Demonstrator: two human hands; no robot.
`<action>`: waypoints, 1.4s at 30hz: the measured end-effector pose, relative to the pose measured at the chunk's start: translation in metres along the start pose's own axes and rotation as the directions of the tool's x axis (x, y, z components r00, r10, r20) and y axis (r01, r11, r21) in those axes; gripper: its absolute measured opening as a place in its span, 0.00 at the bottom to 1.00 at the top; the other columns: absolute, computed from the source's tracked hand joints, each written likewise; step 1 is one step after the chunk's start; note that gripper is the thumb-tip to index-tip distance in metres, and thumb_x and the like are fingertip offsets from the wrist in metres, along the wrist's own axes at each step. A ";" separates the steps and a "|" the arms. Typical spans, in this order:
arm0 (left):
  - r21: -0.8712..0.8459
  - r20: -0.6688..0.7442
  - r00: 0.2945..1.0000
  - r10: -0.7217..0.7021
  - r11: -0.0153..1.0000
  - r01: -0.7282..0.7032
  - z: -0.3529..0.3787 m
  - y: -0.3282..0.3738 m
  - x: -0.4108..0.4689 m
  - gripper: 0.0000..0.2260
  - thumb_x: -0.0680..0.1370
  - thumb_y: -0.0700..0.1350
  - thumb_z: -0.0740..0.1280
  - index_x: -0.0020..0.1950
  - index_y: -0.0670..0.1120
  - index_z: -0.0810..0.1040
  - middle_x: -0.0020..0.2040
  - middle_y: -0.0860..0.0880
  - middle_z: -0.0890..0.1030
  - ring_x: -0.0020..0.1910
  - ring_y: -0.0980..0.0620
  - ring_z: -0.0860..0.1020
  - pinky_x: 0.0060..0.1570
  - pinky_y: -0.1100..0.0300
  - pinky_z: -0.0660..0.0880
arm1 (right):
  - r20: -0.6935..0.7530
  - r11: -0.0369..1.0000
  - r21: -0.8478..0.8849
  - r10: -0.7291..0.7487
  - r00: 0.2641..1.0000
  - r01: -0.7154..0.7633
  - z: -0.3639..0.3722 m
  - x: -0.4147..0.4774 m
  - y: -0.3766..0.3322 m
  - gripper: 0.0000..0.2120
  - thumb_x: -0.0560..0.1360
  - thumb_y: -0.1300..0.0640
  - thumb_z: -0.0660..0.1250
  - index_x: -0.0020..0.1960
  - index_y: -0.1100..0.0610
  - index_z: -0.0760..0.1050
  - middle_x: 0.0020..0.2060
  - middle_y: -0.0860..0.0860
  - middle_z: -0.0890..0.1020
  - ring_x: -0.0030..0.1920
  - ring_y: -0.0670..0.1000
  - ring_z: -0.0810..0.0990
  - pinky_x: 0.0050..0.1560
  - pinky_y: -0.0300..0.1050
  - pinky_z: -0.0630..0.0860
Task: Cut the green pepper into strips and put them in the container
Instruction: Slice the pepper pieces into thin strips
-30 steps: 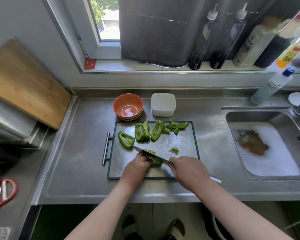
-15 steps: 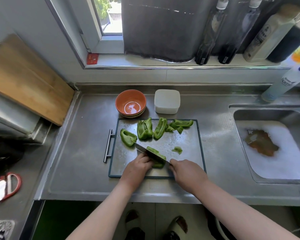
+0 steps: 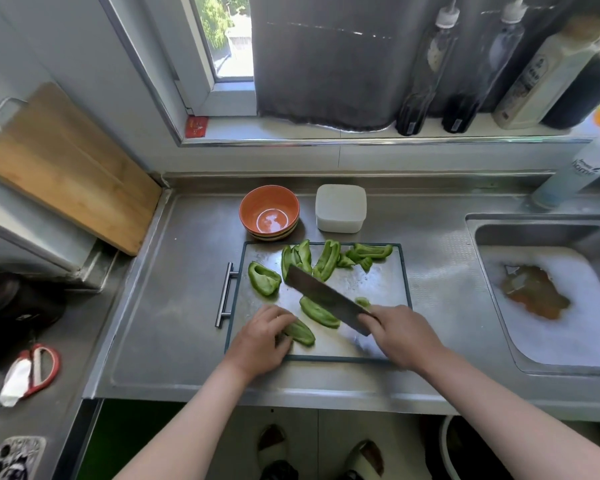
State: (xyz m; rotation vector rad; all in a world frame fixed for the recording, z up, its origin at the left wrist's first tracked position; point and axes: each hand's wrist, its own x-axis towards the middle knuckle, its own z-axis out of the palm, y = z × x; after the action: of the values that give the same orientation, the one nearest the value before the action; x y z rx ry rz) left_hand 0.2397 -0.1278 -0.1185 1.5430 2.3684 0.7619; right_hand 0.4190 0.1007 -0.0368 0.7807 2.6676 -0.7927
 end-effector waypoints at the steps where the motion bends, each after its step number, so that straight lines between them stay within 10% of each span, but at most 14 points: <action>1: -0.009 -0.029 0.999 -0.015 1.000 0.015 -0.004 0.002 0.002 0.15 0.73 0.40 0.69 0.60 0.46 0.80 0.56 0.52 0.79 0.59 0.54 0.74 0.56 0.58 0.76 | -0.044 0.999 0.045 0.014 0.999 -0.012 -0.004 0.001 0.001 0.12 0.84 0.46 0.57 0.45 0.44 0.75 0.37 0.47 0.81 0.37 0.49 0.78 0.36 0.45 0.73; 5: 0.028 -0.201 0.979 -0.025 0.999 0.031 -0.007 0.014 0.024 0.17 0.71 0.29 0.67 0.55 0.44 0.81 0.53 0.49 0.80 0.55 0.50 0.76 0.51 0.54 0.79 | -0.170 0.985 0.153 0.101 0.980 -0.075 -0.019 0.008 0.005 0.14 0.84 0.47 0.57 0.44 0.48 0.77 0.37 0.49 0.82 0.37 0.50 0.78 0.33 0.44 0.70; 11: 0.299 0.362 0.924 0.118 0.925 -0.236 0.008 0.040 0.083 0.19 0.77 0.43 0.67 0.68 0.50 0.76 0.65 0.50 0.76 0.64 0.47 0.71 0.64 0.54 0.66 | -0.242 0.955 0.249 0.222 0.945 -0.160 -0.029 0.014 0.023 0.17 0.84 0.48 0.58 0.43 0.54 0.78 0.36 0.50 0.80 0.39 0.53 0.78 0.39 0.47 0.73; 16: 0.398 0.361 0.924 0.123 0.876 -0.273 0.017 0.037 0.092 0.15 0.78 0.47 0.67 0.64 0.48 0.78 0.58 0.47 0.77 0.57 0.44 0.73 0.57 0.53 0.67 | -0.271 0.945 0.260 0.270 0.924 -0.199 -0.033 0.016 0.036 0.16 0.84 0.47 0.58 0.43 0.52 0.77 0.36 0.48 0.79 0.39 0.53 0.76 0.36 0.44 0.69; 25: -0.170 0.183 0.941 -0.284 0.934 0.315 0.011 0.069 0.145 0.15 0.76 0.49 0.72 0.63 0.52 0.80 0.50 0.53 0.82 0.48 0.54 0.79 0.50 0.59 0.77 | -0.313 0.917 0.342 0.318 0.895 -0.206 -0.047 0.020 0.057 0.16 0.84 0.47 0.58 0.44 0.53 0.78 0.36 0.48 0.80 0.39 0.52 0.77 0.38 0.47 0.72; 35: -0.172 0.192 0.821 -0.537 0.806 0.567 0.042 0.084 0.204 0.19 0.73 0.51 0.74 0.61 0.48 0.77 0.44 0.49 0.84 0.45 0.49 0.82 0.49 0.55 0.79 | -0.297 0.906 0.373 0.321 0.899 -0.200 -0.047 0.022 0.070 0.17 0.84 0.47 0.57 0.46 0.55 0.79 0.38 0.50 0.81 0.40 0.54 0.78 0.42 0.50 0.77; 42: -0.136 0.165 0.896 -0.412 0.890 0.435 0.006 0.071 0.164 0.08 0.77 0.46 0.70 0.55 0.49 0.80 0.43 0.53 0.82 0.41 0.54 0.79 0.41 0.62 0.73 | -0.248 0.913 0.372 0.272 0.930 -0.168 -0.037 0.020 0.051 0.15 0.84 0.48 0.58 0.42 0.50 0.75 0.34 0.46 0.78 0.38 0.52 0.76 0.37 0.47 0.70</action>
State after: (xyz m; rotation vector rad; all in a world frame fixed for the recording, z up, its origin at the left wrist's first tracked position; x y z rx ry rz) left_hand 0.2282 0.0436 -0.0694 0.9240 2.3475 0.7096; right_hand 0.4283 0.1663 -0.0360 1.3636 2.6467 -1.1826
